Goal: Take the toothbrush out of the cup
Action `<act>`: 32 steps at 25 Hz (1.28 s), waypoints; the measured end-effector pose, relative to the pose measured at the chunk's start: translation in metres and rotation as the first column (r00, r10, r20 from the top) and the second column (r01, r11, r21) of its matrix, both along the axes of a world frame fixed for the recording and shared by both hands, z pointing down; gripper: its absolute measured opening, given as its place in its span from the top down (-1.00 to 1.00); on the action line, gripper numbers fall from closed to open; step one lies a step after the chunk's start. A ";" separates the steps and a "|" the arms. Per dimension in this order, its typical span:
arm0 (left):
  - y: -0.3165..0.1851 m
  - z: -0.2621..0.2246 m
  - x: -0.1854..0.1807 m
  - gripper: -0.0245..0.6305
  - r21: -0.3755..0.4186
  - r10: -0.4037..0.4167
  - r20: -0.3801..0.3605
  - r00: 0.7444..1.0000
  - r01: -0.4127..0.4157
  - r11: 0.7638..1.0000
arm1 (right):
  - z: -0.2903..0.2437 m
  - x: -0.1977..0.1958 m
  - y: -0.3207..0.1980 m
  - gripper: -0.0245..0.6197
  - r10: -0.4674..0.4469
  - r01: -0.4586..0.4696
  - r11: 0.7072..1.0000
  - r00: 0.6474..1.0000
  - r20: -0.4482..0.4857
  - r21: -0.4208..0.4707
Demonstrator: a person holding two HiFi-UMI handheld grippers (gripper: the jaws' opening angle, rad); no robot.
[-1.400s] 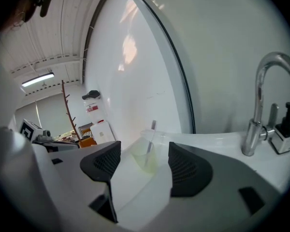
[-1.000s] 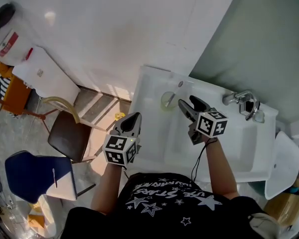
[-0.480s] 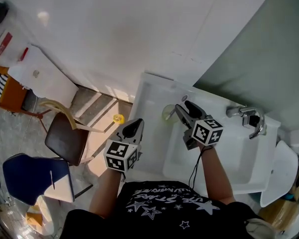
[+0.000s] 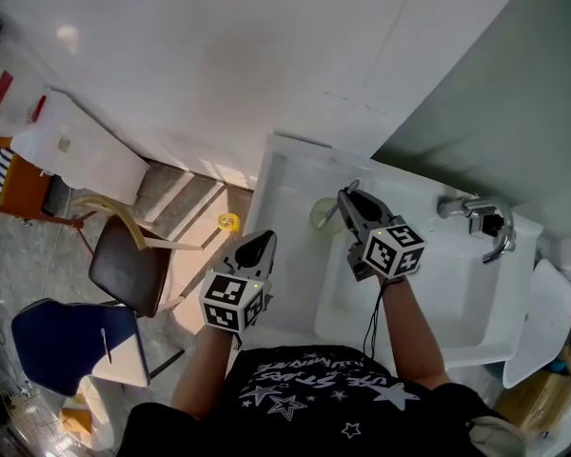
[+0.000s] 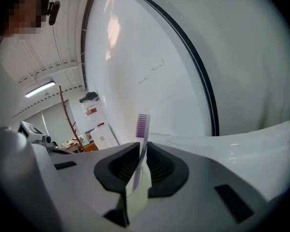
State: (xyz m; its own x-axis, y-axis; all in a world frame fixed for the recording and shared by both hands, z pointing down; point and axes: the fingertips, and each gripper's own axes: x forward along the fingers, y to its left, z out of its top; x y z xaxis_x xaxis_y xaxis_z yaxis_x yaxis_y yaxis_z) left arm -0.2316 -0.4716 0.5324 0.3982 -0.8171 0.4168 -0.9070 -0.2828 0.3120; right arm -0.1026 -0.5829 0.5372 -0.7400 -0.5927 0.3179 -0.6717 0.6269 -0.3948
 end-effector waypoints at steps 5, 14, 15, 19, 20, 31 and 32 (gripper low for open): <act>0.000 0.000 0.000 0.88 0.003 -0.003 -0.003 1.000 0.003 1.000 | -0.003 0.000 0.003 0.80 -0.011 0.011 1.000 1.000 0.005 0.002; 0.011 -0.012 0.000 0.88 0.030 -0.008 0.004 1.000 0.008 1.000 | -0.029 0.000 0.014 0.84 -0.022 0.021 0.999 0.999 0.035 0.039; 0.013 -0.014 0.000 0.88 0.035 -0.009 0.007 1.000 0.008 0.999 | -0.034 0.001 0.016 0.84 -0.020 0.018 0.999 0.999 0.042 0.045; 0.028 -0.026 0.000 0.88 0.061 -0.016 0.022 1.000 0.015 0.998 | -0.059 0.005 0.023 0.84 -0.013 0.007 0.995 0.998 0.061 0.095; 0.031 -0.031 0.000 0.88 0.069 -0.017 0.027 0.999 0.016 0.997 | -0.066 0.005 0.025 0.84 -0.017 0.010 0.993 0.998 0.058 0.114; 0.081 -0.070 0.014 0.88 0.133 -0.039 0.055 0.998 0.031 0.991 | -0.138 0.024 0.068 0.84 -0.051 0.031 0.959 0.997 0.065 0.282; 0.087 -0.072 0.017 0.88 0.135 -0.042 0.054 0.998 0.035 0.990 | -0.141 0.029 0.075 0.84 -0.049 0.027 0.958 0.996 0.071 0.284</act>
State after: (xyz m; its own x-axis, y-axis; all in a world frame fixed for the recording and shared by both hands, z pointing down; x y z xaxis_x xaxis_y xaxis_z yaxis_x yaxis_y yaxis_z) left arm -0.2146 -0.3847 0.4609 0.3440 -0.8815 0.3235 -0.9333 -0.2831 0.2211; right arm -0.0736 -0.5076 0.3962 -0.7796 -0.6208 0.0830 -0.6196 0.7449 -0.2474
